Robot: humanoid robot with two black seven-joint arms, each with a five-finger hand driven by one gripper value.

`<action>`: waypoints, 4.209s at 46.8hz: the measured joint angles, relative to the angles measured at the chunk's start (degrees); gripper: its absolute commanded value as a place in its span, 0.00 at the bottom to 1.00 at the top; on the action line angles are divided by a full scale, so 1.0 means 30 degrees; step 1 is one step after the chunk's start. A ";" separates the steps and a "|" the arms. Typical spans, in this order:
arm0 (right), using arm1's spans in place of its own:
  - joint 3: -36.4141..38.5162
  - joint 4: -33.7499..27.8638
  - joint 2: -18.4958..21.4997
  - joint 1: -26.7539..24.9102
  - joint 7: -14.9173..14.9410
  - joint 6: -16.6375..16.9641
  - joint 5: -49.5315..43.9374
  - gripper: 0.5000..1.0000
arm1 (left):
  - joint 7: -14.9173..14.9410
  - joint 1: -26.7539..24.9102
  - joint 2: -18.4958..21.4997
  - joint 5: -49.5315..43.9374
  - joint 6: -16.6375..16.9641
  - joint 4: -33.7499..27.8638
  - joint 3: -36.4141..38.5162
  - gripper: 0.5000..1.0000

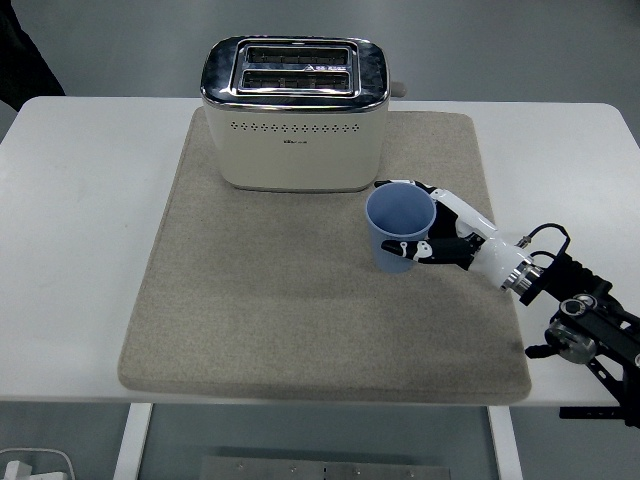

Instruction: Put the water cup in front of the bread machine

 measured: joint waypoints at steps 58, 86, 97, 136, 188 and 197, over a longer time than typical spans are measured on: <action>-0.2961 -0.3701 0.5840 0.4060 -0.0603 -0.2203 0.0122 0.47 | 0.0001 0.0031 -0.0001 0.0004 -0.0011 -0.0096 0.0000 1.00; -0.3186 -0.5043 0.5844 0.4411 -0.0591 -0.2301 0.0061 0.49 | 0.0001 0.0031 0.0000 0.0003 -0.0010 -0.0092 0.0000 1.00; -0.3679 -0.5044 0.5843 0.4270 -0.0568 -0.2892 0.0134 0.50 | 0.0001 0.0031 0.0000 0.0003 -0.0010 -0.0092 0.0000 1.00; -0.3629 -0.5012 0.5842 0.3772 -0.0567 -0.3002 0.0346 0.85 | 0.0001 0.0030 0.0000 0.0003 -0.0009 -0.0092 0.0000 1.00; -0.3454 -0.4863 0.5842 0.3710 -0.0622 -0.2541 0.0443 0.86 | 0.0001 0.0031 0.0000 0.0003 -0.0006 -0.0092 0.0000 1.00; -0.3396 -0.4836 0.5842 0.3708 -0.0621 -0.2531 0.0443 0.86 | 0.0001 0.0030 0.0000 0.0003 -0.0006 -0.0092 0.0000 1.00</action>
